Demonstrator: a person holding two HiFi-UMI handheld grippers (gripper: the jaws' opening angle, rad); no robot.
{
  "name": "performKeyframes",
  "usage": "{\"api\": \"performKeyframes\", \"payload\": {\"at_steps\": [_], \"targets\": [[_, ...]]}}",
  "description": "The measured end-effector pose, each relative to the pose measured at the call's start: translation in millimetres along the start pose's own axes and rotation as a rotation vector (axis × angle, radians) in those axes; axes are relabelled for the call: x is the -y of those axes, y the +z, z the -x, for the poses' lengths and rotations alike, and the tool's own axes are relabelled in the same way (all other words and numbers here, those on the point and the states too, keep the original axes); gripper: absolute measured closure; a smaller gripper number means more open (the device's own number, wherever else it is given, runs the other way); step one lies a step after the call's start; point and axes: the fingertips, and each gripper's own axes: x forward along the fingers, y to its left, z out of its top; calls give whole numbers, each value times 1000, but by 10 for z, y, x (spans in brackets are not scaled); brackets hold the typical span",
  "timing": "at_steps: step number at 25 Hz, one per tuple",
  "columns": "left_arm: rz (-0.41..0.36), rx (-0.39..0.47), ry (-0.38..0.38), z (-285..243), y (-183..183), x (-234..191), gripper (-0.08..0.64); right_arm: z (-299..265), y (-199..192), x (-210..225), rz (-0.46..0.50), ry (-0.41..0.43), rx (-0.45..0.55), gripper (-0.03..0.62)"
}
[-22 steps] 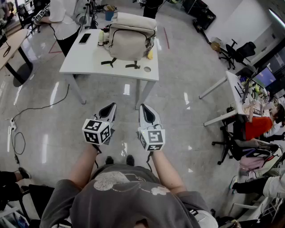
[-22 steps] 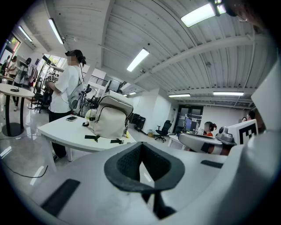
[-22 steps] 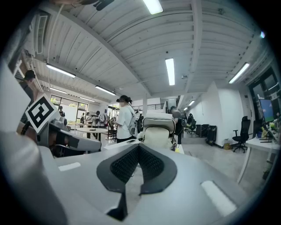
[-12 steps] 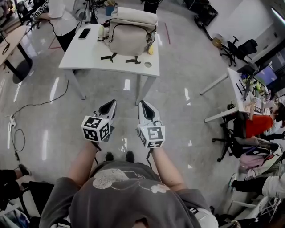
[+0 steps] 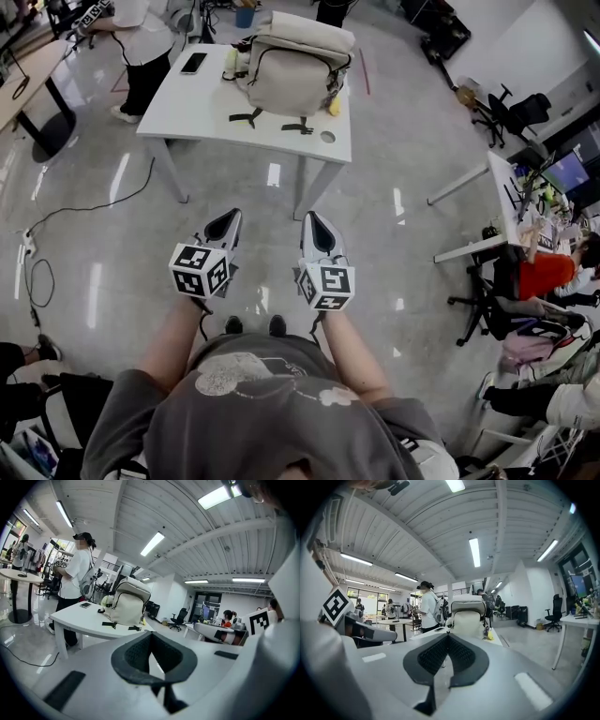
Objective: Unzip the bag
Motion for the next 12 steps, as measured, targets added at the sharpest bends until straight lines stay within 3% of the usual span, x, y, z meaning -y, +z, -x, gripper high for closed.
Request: {"api": "performKeyframes", "payload": {"at_steps": [12], "targets": [[-17,57,1,442,100,-473,554,-138,-218,-576,-10,9,-26,592]]}}
